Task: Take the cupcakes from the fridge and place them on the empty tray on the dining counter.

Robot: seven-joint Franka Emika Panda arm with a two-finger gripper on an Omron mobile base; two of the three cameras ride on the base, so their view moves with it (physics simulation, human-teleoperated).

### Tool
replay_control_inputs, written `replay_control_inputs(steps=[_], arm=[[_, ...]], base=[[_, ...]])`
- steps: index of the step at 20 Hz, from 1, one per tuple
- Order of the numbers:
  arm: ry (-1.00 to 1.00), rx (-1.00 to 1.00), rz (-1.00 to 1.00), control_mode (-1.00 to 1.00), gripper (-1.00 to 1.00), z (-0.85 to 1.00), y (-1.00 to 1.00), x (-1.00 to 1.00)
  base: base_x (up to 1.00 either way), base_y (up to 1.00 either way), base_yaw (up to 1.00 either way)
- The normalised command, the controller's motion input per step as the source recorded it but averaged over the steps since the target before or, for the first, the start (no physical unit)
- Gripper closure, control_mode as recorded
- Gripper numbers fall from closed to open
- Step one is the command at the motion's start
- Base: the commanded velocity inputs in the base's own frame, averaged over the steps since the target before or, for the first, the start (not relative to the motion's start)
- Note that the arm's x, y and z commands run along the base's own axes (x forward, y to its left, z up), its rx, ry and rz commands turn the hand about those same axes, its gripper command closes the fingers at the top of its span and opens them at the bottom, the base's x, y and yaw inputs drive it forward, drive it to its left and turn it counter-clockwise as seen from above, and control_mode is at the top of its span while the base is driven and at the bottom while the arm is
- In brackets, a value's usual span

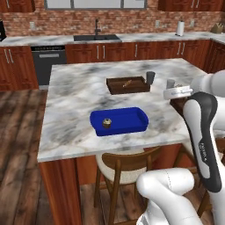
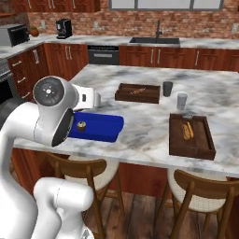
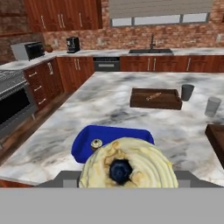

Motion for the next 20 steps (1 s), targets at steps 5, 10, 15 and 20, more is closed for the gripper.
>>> replay_control_inputs(steps=[5,10,15,20], arm=[[0.04,0.01,0.07,-1.00,1.00,-0.31,0.06,0.45],[0.03,0.00,0.16,-1.00,1.00,-0.46,0.10,0.59],[0.01,0.01,0.19,-1.00,1.00,-0.49,0.06,0.61],[0.06,0.00,0.14,-1.00,1.00,-0.58,0.22,0.79]], base=[[0.00,0.00,0.00],[0.00,0.00,0.00],[0.00,0.00,0.00],[0.00,0.00,0.00]])
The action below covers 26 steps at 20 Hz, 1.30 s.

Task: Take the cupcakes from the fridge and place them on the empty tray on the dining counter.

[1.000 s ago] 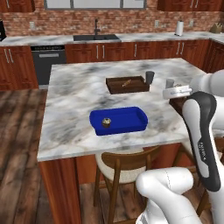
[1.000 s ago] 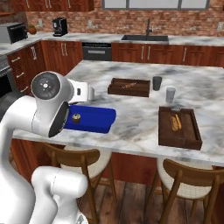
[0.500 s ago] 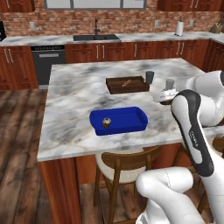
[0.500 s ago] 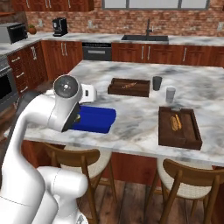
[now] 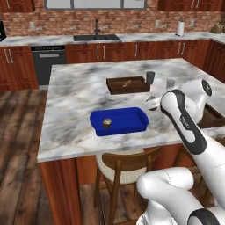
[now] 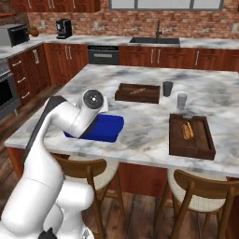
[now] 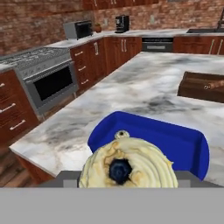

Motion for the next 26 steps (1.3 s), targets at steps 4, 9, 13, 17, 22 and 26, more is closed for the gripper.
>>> replay_control_inputs(steps=[4,9,13,17,22,26], arm=[[0.13,0.00,0.04,-1.00,1.00,-0.50,0.11,0.86],[0.12,0.00,0.01,-1.00,1.00,-0.40,0.00,0.71],[0.09,0.00,0.01,-1.00,1.00,-0.39,0.00,0.52],[0.01,0.00,0.00,-1.00,1.00,-0.46,0.00,0.28],[-0.02,0.00,0.00,-1.00,1.00,-0.56,0.07,0.16],[0.00,0.00,0.00,-1.00,1.00,-0.46,0.14,0.31]], base=[[0.00,0.00,0.00],[0.00,0.00,0.00],[0.00,0.00,0.00],[0.00,0.00,0.00],[0.00,0.00,0.00],[0.00,0.00,0.00]])
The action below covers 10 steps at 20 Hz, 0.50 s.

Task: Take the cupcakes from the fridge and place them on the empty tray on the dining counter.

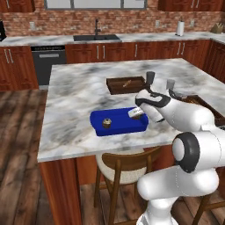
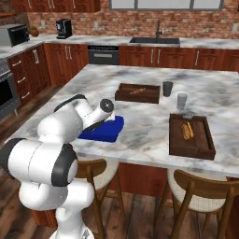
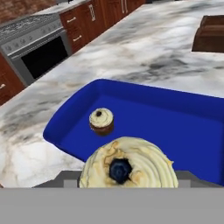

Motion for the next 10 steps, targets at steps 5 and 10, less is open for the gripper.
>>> replay_control_inputs(steps=[5,10], arm=[[0.01,0.00,0.00,-1.00,1.00,-0.30,0.09,0.46],[0.00,0.00,0.00,-1.00,1.00,-0.27,0.02,0.49]], base=[[0.00,0.00,0.00],[0.00,0.00,0.00]])
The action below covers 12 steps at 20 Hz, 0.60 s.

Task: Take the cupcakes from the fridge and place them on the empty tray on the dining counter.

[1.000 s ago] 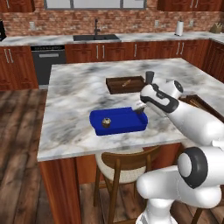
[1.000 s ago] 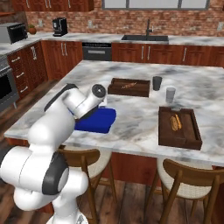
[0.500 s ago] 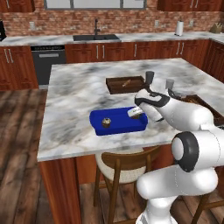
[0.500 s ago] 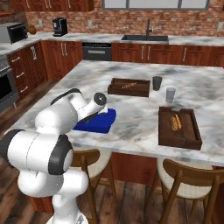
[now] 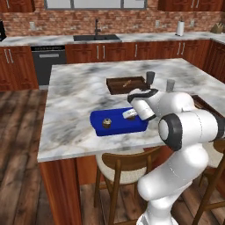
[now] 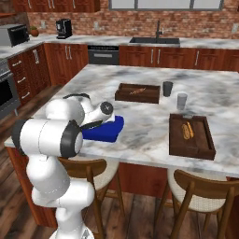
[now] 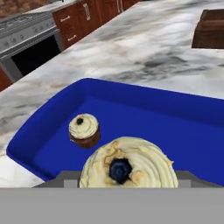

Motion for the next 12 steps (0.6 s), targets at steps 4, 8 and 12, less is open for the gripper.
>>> replay_control_inputs(steps=[4,8,12], arm=[[0.00,0.00,0.00,-1.00,1.00,-0.30,0.02,0.43],[0.03,0.00,0.00,-1.00,1.00,-0.37,0.00,0.30],[0.02,0.00,0.00,-1.00,1.00,-0.33,0.00,0.33]], base=[[0.00,0.00,0.00],[0.00,0.00,0.00],[0.00,0.00,0.00]])
